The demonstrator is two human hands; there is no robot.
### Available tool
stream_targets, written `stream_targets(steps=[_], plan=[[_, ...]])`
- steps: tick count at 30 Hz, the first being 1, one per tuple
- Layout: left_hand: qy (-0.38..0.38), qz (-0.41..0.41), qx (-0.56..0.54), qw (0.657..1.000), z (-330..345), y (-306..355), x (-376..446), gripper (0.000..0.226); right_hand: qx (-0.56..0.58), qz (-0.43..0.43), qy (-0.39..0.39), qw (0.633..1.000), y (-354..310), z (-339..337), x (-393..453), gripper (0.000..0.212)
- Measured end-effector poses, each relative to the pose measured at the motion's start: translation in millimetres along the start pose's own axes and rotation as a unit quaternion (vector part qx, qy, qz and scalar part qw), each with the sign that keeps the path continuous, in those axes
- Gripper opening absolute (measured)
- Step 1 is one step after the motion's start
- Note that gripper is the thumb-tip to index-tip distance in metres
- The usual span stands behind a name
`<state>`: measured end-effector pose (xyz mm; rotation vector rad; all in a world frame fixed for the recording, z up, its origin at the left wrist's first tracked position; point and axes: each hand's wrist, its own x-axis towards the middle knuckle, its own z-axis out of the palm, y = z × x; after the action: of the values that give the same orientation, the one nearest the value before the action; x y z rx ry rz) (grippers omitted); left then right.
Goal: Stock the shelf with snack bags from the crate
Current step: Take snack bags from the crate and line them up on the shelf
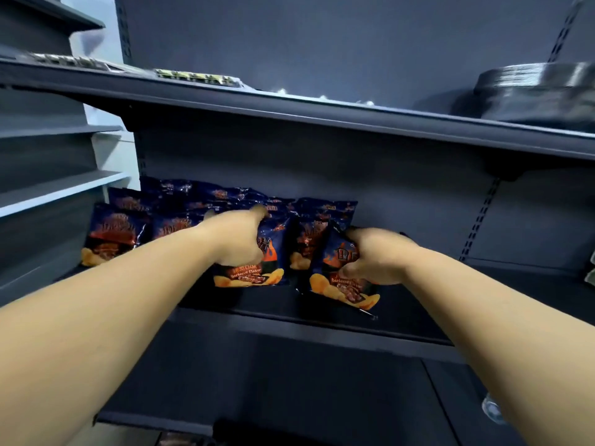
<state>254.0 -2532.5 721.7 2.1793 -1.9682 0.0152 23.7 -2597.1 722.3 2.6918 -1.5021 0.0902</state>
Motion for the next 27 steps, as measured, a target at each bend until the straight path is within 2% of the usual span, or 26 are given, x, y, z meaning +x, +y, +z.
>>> stream_targets(steps=[5, 10, 15, 21, 27], plan=[[-0.020, 0.006, 0.034, 0.999, 3, -14, 42, 0.064, -0.021, 0.016, -0.031, 0.999, -19, -4, 26, 0.082], [-0.047, 0.032, 0.050, 0.997, 22, -24, 70, 0.072, -0.022, 0.017, -0.073, 0.997, -28, 1, 48, 0.078], [-0.065, 0.052, 0.044, 0.996, 35, -36, 94, 0.065, -0.010, 0.013, -0.090, 0.996, -27, 10, 67, 0.075], [-0.078, 0.058, 0.081, 0.992, 40, -38, 111, 0.061, -0.020, 0.002, -0.079, 0.997, -20, 29, 97, 0.075], [-0.084, 0.057, 0.089, 0.991, 51, -43, 124, 0.072, -0.052, 0.011, -0.033, 0.998, -9, 56, 127, 0.070]])
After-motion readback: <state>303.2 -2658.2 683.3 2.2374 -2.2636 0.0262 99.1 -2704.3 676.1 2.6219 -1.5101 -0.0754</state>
